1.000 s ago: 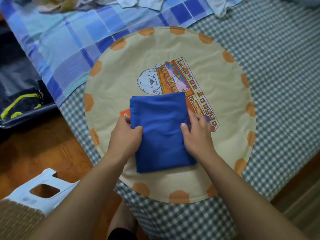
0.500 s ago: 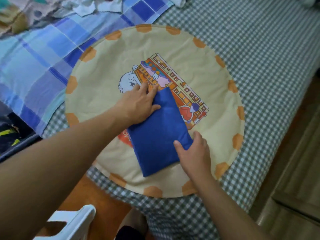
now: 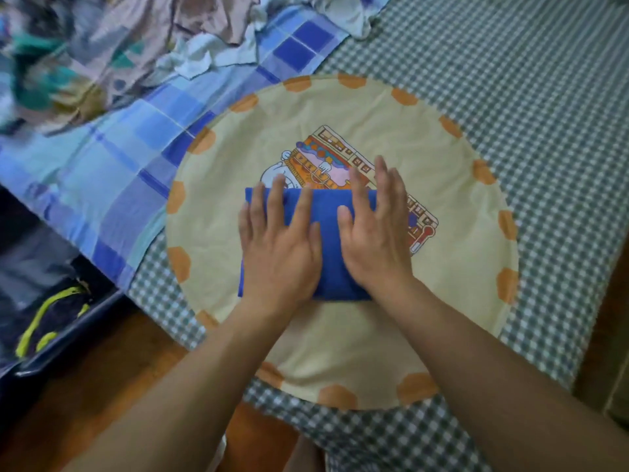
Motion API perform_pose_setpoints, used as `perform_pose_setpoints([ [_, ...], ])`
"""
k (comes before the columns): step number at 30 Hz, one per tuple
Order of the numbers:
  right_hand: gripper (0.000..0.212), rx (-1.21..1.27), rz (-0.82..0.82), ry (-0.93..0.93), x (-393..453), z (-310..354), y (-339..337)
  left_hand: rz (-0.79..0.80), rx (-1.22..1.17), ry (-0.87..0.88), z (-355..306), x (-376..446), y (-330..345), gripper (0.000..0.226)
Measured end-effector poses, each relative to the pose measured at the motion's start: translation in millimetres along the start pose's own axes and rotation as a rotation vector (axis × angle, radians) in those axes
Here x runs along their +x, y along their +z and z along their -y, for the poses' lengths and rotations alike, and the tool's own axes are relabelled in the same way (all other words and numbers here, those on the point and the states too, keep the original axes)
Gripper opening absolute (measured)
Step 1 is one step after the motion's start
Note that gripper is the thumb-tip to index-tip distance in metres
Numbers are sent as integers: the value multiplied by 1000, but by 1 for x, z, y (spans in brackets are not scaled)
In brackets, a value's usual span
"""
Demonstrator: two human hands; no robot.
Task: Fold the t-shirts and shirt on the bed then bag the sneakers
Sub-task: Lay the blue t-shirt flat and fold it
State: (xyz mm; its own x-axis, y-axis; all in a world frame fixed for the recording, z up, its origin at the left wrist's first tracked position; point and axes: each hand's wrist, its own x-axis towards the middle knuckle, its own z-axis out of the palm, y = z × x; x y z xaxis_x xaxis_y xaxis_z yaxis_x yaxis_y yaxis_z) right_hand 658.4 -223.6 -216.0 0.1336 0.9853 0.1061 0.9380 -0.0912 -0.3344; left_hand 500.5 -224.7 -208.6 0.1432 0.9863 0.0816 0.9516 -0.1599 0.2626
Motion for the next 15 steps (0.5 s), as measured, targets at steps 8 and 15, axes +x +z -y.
perform_pose_setpoints([
  [8,71,-77,375,168,-24,-23,35,282,42,-156,28,-6,41,65],
  [15,69,381,433,475,-34,-8,3,378,9,-263,42,-10,1,73],
])
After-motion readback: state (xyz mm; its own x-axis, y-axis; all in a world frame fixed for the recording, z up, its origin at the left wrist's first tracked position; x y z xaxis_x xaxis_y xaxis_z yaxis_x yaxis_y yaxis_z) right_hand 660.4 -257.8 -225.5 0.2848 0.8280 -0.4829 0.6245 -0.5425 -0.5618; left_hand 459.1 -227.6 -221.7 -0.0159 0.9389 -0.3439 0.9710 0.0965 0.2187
